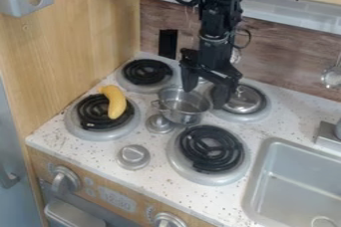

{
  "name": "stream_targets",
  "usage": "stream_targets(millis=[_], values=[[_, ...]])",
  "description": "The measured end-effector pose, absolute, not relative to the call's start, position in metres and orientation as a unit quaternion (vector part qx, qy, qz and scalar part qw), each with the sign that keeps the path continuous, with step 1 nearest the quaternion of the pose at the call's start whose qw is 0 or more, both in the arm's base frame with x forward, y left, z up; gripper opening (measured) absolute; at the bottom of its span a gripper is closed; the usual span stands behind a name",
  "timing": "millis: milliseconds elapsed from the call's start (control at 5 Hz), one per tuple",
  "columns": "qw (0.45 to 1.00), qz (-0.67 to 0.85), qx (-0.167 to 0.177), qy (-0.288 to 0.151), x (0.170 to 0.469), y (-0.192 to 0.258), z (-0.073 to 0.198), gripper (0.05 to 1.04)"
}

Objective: Moved the silver pot on the lower right burner

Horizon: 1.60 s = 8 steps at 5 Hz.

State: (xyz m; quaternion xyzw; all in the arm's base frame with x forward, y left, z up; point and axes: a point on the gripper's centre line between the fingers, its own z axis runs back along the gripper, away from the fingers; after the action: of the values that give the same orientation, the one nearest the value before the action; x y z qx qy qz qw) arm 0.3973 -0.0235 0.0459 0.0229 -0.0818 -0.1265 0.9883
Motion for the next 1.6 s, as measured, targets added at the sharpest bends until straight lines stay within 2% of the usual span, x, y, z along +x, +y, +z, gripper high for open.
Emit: stream_targets(millis=[200, 600, 800, 1400, 1600], values=[[0.990, -0.126, 0.021, -0.059, 0.392, -0.025, 0.029, 0.998], [0.994, -0.099, 0.022, -0.033, 0.414, -0.024, 0.000, 0.998], [0.996, -0.085, 0.021, -0.031, 0.427, -0.022, -0.007, 0.998], [0.997, -0.053, 0.054, -0.003, 0.446, -0.002, -0.029, 0.998], [0.998, -0.034, 0.057, 0.008, 0.450, 0.008, -0.034, 0.940]])
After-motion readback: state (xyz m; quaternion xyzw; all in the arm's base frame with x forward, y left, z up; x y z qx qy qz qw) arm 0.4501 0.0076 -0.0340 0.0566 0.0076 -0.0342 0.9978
